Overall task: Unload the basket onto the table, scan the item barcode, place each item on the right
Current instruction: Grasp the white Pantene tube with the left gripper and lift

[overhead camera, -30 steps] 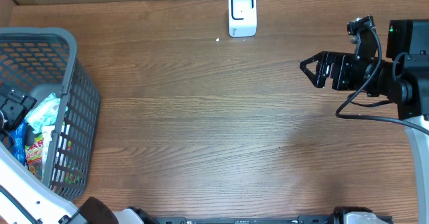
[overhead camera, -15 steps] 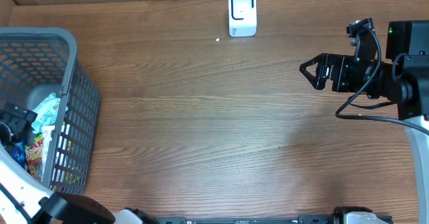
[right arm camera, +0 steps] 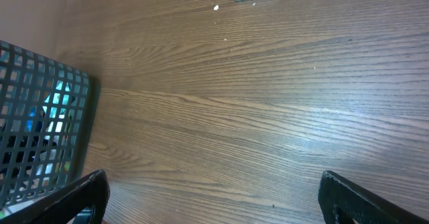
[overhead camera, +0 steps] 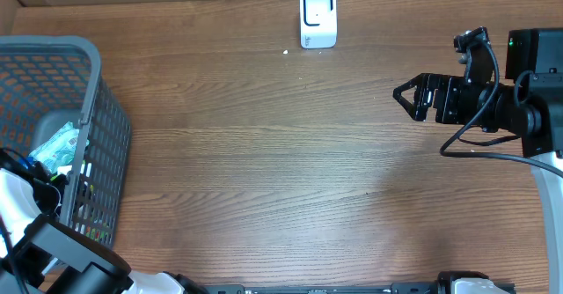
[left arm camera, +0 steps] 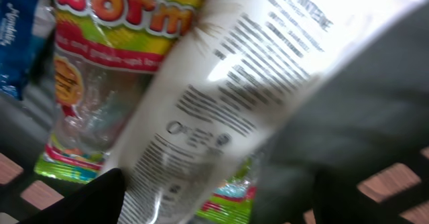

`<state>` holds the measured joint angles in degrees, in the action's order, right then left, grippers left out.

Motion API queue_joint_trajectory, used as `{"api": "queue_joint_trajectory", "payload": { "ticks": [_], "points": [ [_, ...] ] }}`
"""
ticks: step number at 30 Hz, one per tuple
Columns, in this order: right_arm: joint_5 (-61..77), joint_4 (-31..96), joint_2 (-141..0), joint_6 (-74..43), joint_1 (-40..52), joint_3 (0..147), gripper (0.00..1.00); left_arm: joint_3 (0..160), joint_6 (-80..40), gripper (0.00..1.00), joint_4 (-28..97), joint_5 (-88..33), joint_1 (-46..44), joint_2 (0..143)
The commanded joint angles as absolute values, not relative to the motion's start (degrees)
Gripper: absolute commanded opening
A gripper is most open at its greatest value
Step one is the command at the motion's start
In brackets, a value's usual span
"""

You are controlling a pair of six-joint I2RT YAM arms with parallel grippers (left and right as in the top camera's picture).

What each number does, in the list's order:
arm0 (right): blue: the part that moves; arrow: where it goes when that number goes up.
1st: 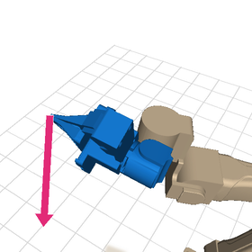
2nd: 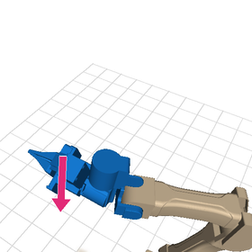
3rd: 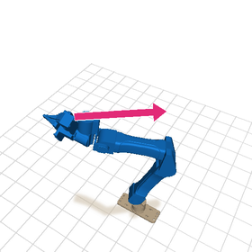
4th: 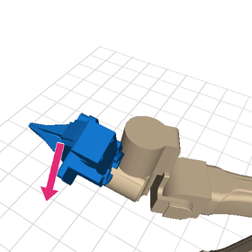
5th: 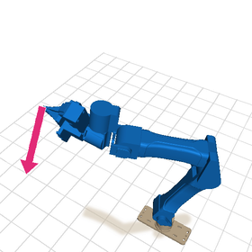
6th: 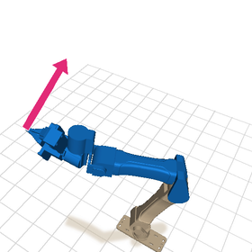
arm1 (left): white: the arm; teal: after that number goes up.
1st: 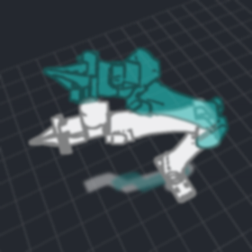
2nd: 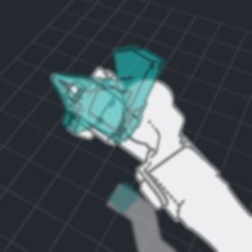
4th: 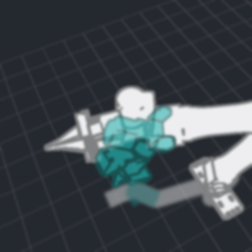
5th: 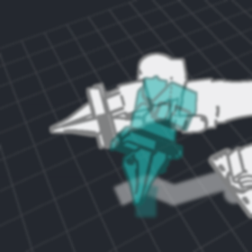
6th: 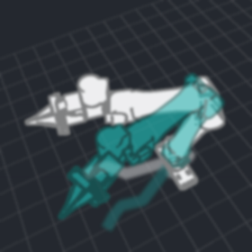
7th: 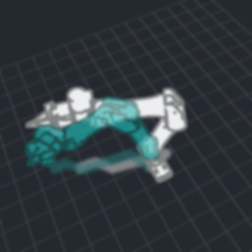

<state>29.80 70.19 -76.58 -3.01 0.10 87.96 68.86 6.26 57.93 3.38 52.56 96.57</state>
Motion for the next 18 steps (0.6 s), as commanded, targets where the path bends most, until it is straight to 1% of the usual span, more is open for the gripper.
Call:
{"api": "queue_joint_trajectory", "payload": {
  "ticks": [1,3,6,8,9,10,11,12,13,14,16,17,18],
  "points": [
    [30.09,70.22,-76.64,-2.94,0.36,89.32,1.0,67.51,7.7,0.79,56.03,4.54,52.82,98.52],
    [30.09,70.28,-76.64,-2.96,0.36,89.32,1.0,67.53,7.73,0.8,54.7,5.23,52.82,98.52],
    [30.06,70.81,-76.64,-2.94,0.36,89.32,1.0,67.53,7.9,0.83,52.53,7.94,52.84,98.63],
    [30.06,70.89,-76.64,-2.96,0.36,89.32,1.0,67.53,8.21,0.83,51.7,7.73,52.86,99.02],
    [30.06,70.89,-76.64,-2.96,0.36,89.32,1.0,67.48,8.19,0.79,51.29,6.59,52.73,99.77],
    [30.06,70.85,-76.64,-2.96,0.36,89.32,1.0,67.48,8.12,0.62,51.55,3.75,52.53,100.71],
    [30.06,70.81,-76.64,-2.96,0.36,89.32,1.0,67.48,7.9,0.47,52.49,1.06,52.4,101.16],
    [29.32,70.81,-76.64,-2.96,0.36,89.32,1.0,67.48,4.95,0.29,53.45,-4.4,52.03,102.04],
    [28.53,70.74,-76.64,-2.98,0.36,89.32,1.0,67.48,2.44,0.26,53.58,-7.49,51.72,102.59],
    [28.12,70.59,-76.64,-2.98,0.36,89.32,1.0,67.48,0.78,0.25,53.71,-9.17,51.44,102.94],
    [27.94,69.91,-76.64,-3.05,0.36,89.32,1.0,67.48,-0.43,0.22,54.3,-9.37,50.89,103.44],
    [27.94,69.3,-76.64,-4.08,0.36,89.32,1.0,67.48,-0.43,0.19,54.61,-7.86,50.57,103.66],
    [27.94,69.08,-76.64,-4.67,0.36,89.32,1.0,67.48,-0.43,0.13,54.57,-6.85,50.5,103.66]
  ]
}}
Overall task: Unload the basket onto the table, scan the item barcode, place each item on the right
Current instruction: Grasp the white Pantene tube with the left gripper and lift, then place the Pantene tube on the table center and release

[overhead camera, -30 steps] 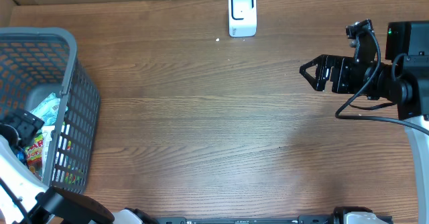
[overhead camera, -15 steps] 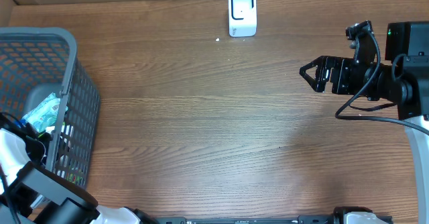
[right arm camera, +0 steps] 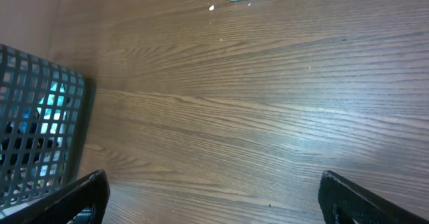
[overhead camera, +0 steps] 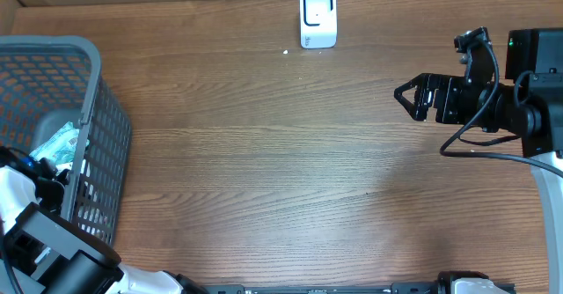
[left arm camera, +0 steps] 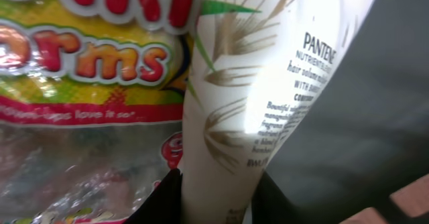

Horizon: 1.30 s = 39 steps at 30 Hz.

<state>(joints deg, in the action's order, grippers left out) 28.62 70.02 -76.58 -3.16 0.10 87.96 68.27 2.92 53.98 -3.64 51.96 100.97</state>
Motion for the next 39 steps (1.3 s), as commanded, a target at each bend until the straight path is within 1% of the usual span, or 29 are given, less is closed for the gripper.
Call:
{"api": "queue_joint_trajectory", "payload": {
  "ticks": [1,2,4,6,10,16,21,23,27,28,33,35,37,39],
  "points": [
    [28.01,68.82,-76.64,-5.02,0.36,89.32,1.0,67.48,-0.49,0.06,54.35,-6.94,50.5,103.66],
    [27.94,68.51,-76.64,-5.43,0.36,89.32,1.0,67.51,-1.23,0.04,53.87,-7.27,50.5,103.66],
    [27.99,67.79,-76.64,-6.02,0.36,89.32,1.0,67.53,-4.71,0.04,52.62,-7.31,50.5,103.66],
    [27.97,67.42,-76.64,-6.0,0.36,89.32,1.0,68.29,-5.41,0.04,51.53,-7.64,50.46,103.61],
    [27.97,66.48,-76.64,-6.0,0.36,89.32,1.0,76.4,-5.39,0.04,56.93,-9.13,50.26,103.35],
    [27.97,65.41,-76.64,-6.0,0.36,89.32,1.0,100.86,-5.45,0.04,73.97,-9.69,47.88,103.26],
    [27.94,65.39,-76.64,-5.98,0.36,89.32,1.0,121.62,-2.57,0.04,84.95,-19.0,43.55,103.26],
    [27.92,65.39,-76.64,-5.98,0.36,89.32,1.0,131.55,-1.63,0.04,89.08,-19.33,39.83,103.11],
    [27.92,65.41,-76.64,-5.98,0.36,89.32,1.0,144.62,1.17,0.04,91.39,-19.11,30.83,102.17],
    [27.92,65.47,-76.64,-5.98,0.36,89.32,1.0,148.38,1.54,0.04,91.39,-18.7,24.43,101.47],
    [27.92,65.6,-76.64,-5.98,0.36,89.32,1.0,148.53,-1.39,0.04,91.53,-18.68,10.37,102.5],
    [27.92,65.52,-76.64,-5.98,0.36,89.32,1.0,146.58,-5.87,0.04,91.83,-17.61,2.61,104.71],
    [27.92,65.52,-76.64,-5.98,0.36,89.32,1.0,142.89,-12.95,0.04,91.83,-12.36,-5.37,107.74],
    [27.92,65.71,-76.64,-5.98,0.36,89.32,1.0,139.76,-20.03,0.04,91.72,-4.99,-10.55,110.48]
  ]
}}
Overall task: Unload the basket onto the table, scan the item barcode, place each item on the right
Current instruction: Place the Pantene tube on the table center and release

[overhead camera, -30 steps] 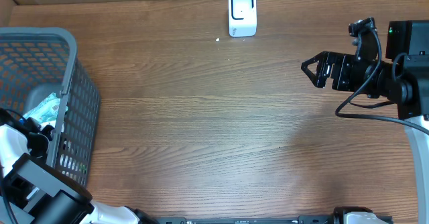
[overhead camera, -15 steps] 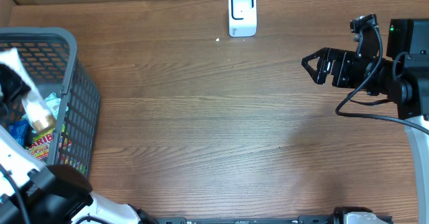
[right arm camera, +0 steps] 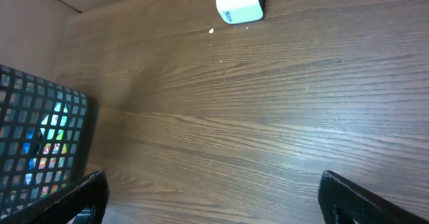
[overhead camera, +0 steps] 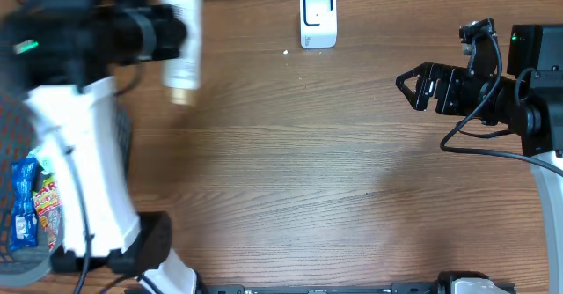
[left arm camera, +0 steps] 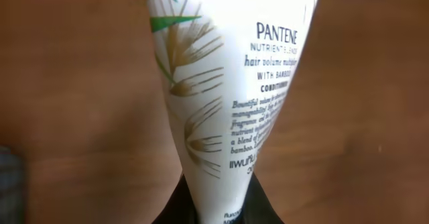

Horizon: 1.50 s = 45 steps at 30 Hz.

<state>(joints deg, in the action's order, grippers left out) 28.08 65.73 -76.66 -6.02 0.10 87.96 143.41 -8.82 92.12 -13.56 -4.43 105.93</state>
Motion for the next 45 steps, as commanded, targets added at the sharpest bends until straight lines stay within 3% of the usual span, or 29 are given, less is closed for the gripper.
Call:
{"api": "queue_joint_trajectory", "payload": {
  "ticks": [1,5,11,18,29,30,31,32,34,36,41,45],
  "points": [
    [27.92,66.02,-76.64,-5.98,0.36,89.32,1.0,137.49,-26.48,0.04,91.64,1.15,-14.35,112.95],
    [27.9,66.59,-76.64,-5.98,0.36,89.32,1.0,133.29,-40.18,0.04,91.18,7.53,-22.13,120.53],
    [27.9,67.07,-76.64,-5.98,0.36,89.32,1.0,133.01,-45.32,0.04,90.85,7.73,-29.23,132.18],
    [27.9,67.94,-76.64,-5.98,0.36,89.32,1.0,133.01,-45.34,0.04,92.03,5.72,-32.45,141.32],
    [26.79,68.07,-76.64,-6.0,0.36,89.25,1.0,132.35,-37.39,0.04,92.84,-4.1,-37.85,142.39],
    [26.81,68.05,-76.64,-5.98,0.36,89.25,1.0,132.35,-36.95,0.11,92.84,-4.1,-38.0,142.39],
    [26.81,68.05,-76.64,-5.98,0.36,89.25,1.0,132.35,-35.83,0.43,92.86,-4.1,-38.02,142.39],
    [26.79,68.03,-76.64,-5.98,0.36,89.25,1.0,132.35,-34.54,0.68,92.95,-4.1,-38.02,142.39],
    [26.61,68.03,-76.64,-5.98,0.36,89.25,1.0,132.38,-32.86,0.92,93.01,-4.49,-37.82,142.39],
    [26.61,68.03,-76.64,-5.98,0.36,89.25,1.0,132.86,-31.42,0.94,93.25,-6.68,-36.95,142.37],
    [26.59,68.01,-76.64,-5.98,0.36,89.25,1.0,140.31,-27.0,0.88,96.86,-9.23,-32.69,140.22],
    [26.59,68.01,-76.64,-5.98,0.36,89.25,1.0,147.7,-25.17,0.84,96.84,-9.69,-24.64,129.84]
  ]
}}
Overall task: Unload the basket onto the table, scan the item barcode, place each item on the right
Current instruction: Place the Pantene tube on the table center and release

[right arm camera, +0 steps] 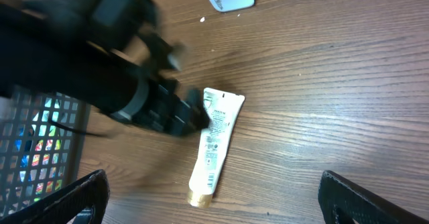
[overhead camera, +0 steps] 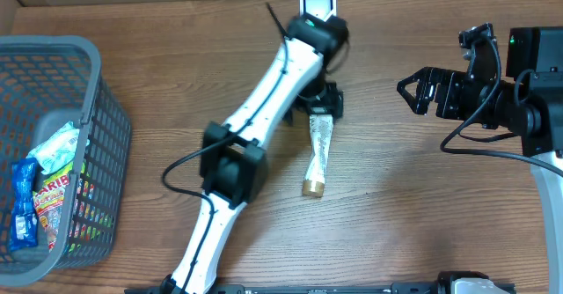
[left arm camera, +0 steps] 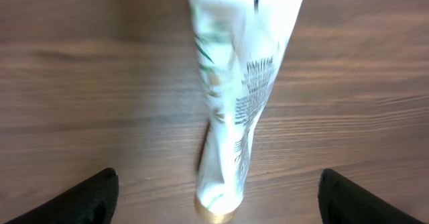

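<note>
A white Pantene tube [overhead camera: 318, 151] with a gold cap [overhead camera: 310, 187] lies flat on the wooden table, cap toward the front, small print facing up. My left gripper [overhead camera: 322, 107] hovers open over its crimped end. In the left wrist view the tube [left arm camera: 234, 103] lies between the widely spread fingers [left arm camera: 94, 197], untouched. The white scanner [overhead camera: 318, 17] stands at the back edge, just behind the left gripper. My right gripper [overhead camera: 403, 90] hangs open at the right, empty. Its wrist view shows the tube [right arm camera: 216, 140] and the scanner.
A grey mesh basket [overhead camera: 92, 109] stands at the left edge with candy bags [overhead camera: 40, 184] inside. The left arm [overhead camera: 264, 100] stretches diagonally from the front across the table's middle. The right arm's body [overhead camera: 528, 91] fills the right edge.
The left gripper held the tube in the air at the back left near the basket. Now the tube lies on the table below the scanner and the gripper is open above it.
The left gripper was first open around the tube inside the basket, over a gummy-worms bag. Then it was shut on the tube there. Later it held the tube above the table's back left. Now the tube lies released mid-table. The right gripper stayed open at the right.
</note>
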`<state>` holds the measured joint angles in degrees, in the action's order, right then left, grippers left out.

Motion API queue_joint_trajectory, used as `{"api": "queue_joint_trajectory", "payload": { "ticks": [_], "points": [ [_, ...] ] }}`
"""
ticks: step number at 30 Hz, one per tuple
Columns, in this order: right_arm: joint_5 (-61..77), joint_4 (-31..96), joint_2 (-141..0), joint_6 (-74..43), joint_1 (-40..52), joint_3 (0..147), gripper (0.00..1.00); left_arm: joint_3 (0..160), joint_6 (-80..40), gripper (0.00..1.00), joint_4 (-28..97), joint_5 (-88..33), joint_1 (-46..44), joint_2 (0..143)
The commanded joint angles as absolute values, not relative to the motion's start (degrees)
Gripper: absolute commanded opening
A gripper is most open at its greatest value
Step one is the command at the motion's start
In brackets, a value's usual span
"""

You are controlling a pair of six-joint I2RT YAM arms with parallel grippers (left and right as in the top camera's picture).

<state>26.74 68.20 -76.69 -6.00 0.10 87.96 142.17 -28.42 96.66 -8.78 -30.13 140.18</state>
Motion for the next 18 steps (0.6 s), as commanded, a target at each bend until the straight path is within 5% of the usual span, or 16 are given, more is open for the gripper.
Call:
{"api": "queue_joint_trajectory", "payload": {
  "ticks": [1,8,18],
  "points": [
    [26.59,68.01,-76.64,-5.98,0.36,89.25,1.0,148.05,-24.75,0.84,96.84,-9.21,-23.16,127.94],
    [26.63,68.01,-76.66,-6.0,0.36,89.25,1.0,147.68,-22.24,0.87,96.82,-5.56,-0.58,110.08],
    [26.59,68.23,-76.66,-5.98,0.36,89.25,1.0,136.09,-24.4,0.84,96.82,-2.0,32.75,103.7]
  ]
}}
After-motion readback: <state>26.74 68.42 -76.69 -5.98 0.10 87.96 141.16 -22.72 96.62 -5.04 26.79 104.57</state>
